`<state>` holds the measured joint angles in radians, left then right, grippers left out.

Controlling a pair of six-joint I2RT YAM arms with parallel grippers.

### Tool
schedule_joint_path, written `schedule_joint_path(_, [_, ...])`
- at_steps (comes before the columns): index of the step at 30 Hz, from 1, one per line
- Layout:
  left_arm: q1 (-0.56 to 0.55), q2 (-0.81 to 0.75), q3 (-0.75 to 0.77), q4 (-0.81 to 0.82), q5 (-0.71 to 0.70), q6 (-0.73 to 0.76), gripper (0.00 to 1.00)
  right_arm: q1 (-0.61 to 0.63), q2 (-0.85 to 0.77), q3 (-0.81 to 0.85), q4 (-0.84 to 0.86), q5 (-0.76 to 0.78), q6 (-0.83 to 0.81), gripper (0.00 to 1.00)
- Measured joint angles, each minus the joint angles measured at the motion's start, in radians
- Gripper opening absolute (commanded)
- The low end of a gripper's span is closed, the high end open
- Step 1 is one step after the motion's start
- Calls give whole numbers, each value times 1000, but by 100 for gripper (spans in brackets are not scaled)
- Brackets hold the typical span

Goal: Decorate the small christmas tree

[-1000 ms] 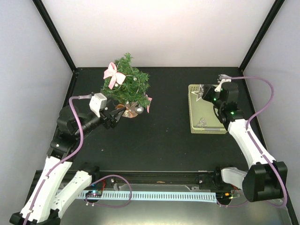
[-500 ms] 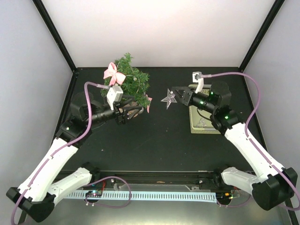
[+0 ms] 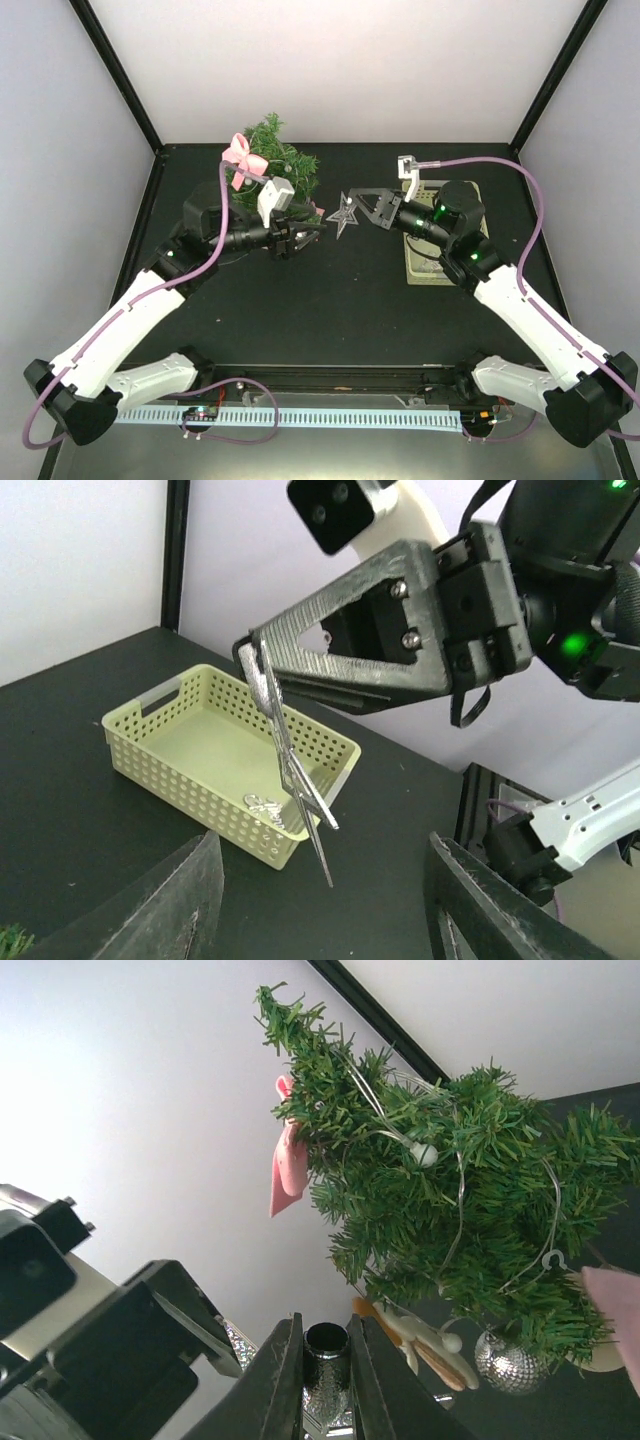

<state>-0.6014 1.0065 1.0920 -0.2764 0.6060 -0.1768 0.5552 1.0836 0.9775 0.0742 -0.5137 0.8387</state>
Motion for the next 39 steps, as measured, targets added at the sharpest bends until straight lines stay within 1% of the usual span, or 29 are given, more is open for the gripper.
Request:
schedule_joint_path(9, [-48, 69, 6, 10, -27, -7, 46, 11, -4, -18, 18, 21, 35, 15])
schedule_joint_path(10, [-49, 72, 8, 10, -33, -8, 43, 13, -4, -19, 18, 22, 35, 15])
schedule_joint_path(11, [-49, 73, 8, 11, -36, -8, 36, 14, -4, -22, 18, 23, 36, 15])
schedule_joint_path(13, [-49, 73, 8, 19, -43, -12, 26, 17, -4, -25, 18, 26, 39, 15])
schedule_joint_path(19, [-49, 76, 8, 47, -52, -21, 2, 25, -4, -32, 36, 31, 41, 16])
schedule_joint_path(21, [-49, 80, 8, 48, -48, -20, 2, 27, -4, -34, 40, 34, 42, 17])
schedule_joint_path(24, [-49, 86, 8, 45, -45, -19, 2, 28, -4, -36, 46, 35, 38, 27])
schedule_joint_path(27, [-49, 87, 8, 37, -39, -20, 2, 29, -10, -37, 39, 40, 12, 48])
schedule_joint_path(28, [-49, 87, 8, 35, -39, -20, 2, 29, -14, -38, 31, 45, 5, 53])
schedule_joint_path(29, [-49, 87, 8, 31, -38, -21, 2, 29, -20, -37, 18, 55, -14, 58])
schedule_joint_path(30, [-49, 87, 8, 27, -38, -23, 1, 30, -29, -38, 2, 64, -40, 60])
schedule_joint_path(32, [-49, 85, 8, 23, -38, -27, 2, 31, -59, -41, -36, 89, -110, 61])
schedule_joint_path(35, [-49, 70, 8, 15, -53, -40, 2, 32, -122, -62, -77, 131, -241, 57])
schedule_joint_path(39, [-45, 24, 8, 6, -88, -73, 2, 32, -243, -149, -31, 188, -472, 50])
